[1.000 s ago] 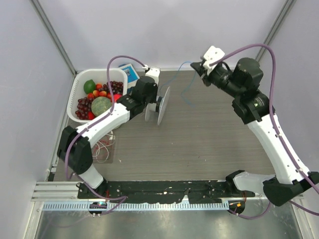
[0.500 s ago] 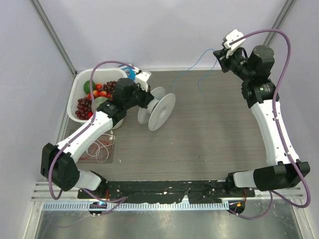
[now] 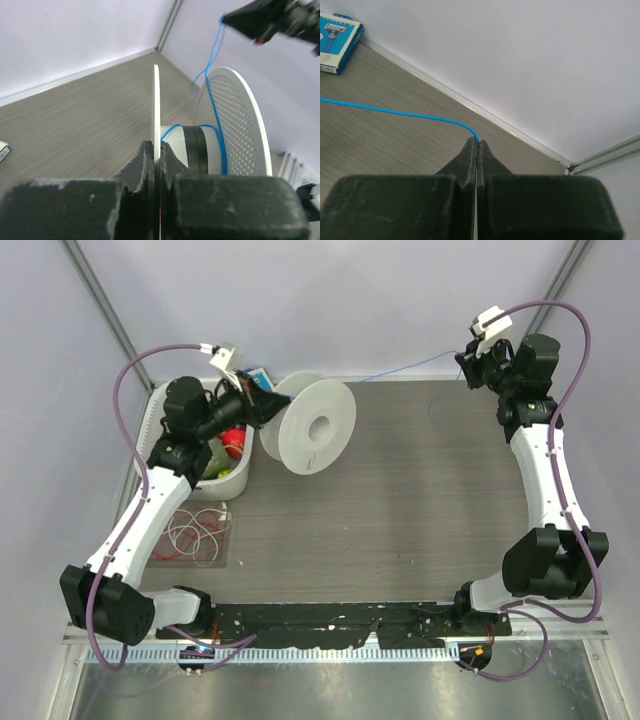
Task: Wrap the cables
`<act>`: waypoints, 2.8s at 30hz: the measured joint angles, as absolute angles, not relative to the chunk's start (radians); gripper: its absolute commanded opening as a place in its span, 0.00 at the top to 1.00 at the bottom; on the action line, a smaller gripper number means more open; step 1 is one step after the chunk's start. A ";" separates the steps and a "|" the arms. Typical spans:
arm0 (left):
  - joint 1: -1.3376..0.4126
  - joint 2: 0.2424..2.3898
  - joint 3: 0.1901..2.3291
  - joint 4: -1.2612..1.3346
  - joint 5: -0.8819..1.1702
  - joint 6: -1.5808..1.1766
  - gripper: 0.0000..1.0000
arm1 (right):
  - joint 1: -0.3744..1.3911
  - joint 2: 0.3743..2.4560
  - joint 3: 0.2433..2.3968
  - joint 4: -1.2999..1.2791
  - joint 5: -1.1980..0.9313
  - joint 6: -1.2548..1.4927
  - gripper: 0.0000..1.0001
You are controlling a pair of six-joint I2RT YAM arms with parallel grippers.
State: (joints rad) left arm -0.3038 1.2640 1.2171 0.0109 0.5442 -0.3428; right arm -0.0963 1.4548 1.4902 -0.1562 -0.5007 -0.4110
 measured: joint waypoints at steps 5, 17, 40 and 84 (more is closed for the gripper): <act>-0.249 1.265 1.288 0.088 0.615 -0.513 1.00 | -0.121 1.484 1.469 -0.142 -0.528 -0.411 0.99; -0.209 1.371 1.436 0.125 0.477 -0.834 1.00 | -0.113 1.451 1.310 -0.131 -0.651 -0.426 0.99; -0.413 1.607 1.928 -0.401 -0.233 -0.791 1.00 | 0.480 1.200 1.053 -0.319 -0.449 -0.574 0.99; -0.667 1.583 1.570 -0.347 0.030 -0.190 1.00 | 0.585 1.307 1.569 -0.616 -0.239 -1.170 0.99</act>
State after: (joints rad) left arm -0.6666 1.5826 1.5700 -0.3470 0.0299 -0.1898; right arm 0.5846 1.3071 1.5692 -0.6163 -0.2390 -1.1702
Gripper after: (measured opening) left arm 0.044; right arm 0.023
